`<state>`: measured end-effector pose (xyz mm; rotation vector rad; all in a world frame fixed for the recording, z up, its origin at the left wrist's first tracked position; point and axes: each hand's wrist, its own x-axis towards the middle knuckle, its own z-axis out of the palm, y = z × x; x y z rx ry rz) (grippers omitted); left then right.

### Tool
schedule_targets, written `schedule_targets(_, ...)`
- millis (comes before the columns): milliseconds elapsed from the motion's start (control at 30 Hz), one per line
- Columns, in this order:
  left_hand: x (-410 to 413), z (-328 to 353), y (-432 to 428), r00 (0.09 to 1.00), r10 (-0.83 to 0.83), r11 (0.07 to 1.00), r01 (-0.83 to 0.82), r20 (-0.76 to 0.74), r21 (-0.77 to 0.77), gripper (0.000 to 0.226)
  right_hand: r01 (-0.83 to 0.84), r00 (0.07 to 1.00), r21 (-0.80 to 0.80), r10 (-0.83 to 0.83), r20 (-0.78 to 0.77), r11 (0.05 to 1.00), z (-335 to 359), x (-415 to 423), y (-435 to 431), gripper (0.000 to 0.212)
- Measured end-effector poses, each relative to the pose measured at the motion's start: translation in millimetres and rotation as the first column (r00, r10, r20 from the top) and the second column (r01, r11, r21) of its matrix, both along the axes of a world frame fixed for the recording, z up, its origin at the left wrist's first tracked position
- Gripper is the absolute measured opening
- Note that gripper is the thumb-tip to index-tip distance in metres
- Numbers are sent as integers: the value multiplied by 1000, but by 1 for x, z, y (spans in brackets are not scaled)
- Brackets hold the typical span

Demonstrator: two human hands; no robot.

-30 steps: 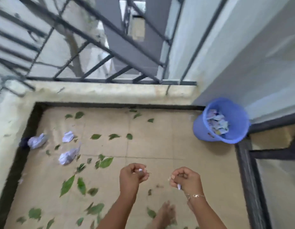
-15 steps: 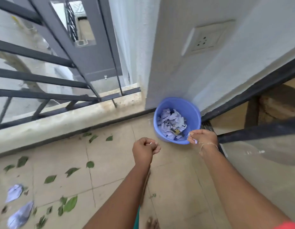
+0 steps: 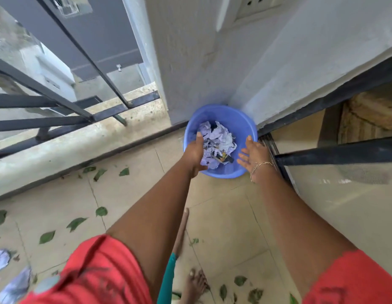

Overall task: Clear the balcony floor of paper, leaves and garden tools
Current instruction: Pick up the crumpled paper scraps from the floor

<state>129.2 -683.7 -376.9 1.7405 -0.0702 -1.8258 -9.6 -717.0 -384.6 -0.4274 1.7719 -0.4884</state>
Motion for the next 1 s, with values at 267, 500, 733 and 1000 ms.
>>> schedule_targets(267, 25, 24, 46, 960, -153, 980, 178, 234, -86, 57, -159, 987, -82, 159, -10, 984, 12, 3, 44, 19)
schedule_targets(500, 79, 52, 178, 733, -340, 900, 436, 590, -23, 46, -562, 827, -237, 528, -194, 792, 42, 42, 131, 21)
schedule_targets(733, 151, 47, 357, 692, -222, 974, 192, 687, 122, 70, -703, 706, -205, 703, -82, 681, 63, 117, 239, 21)
schedule_targets(1000, 240, 11, 547, 635, -234, 914, -114, 736, 389, 92, -885, 452, -169, 888, -86, 434, 64, 231, 352, 10)
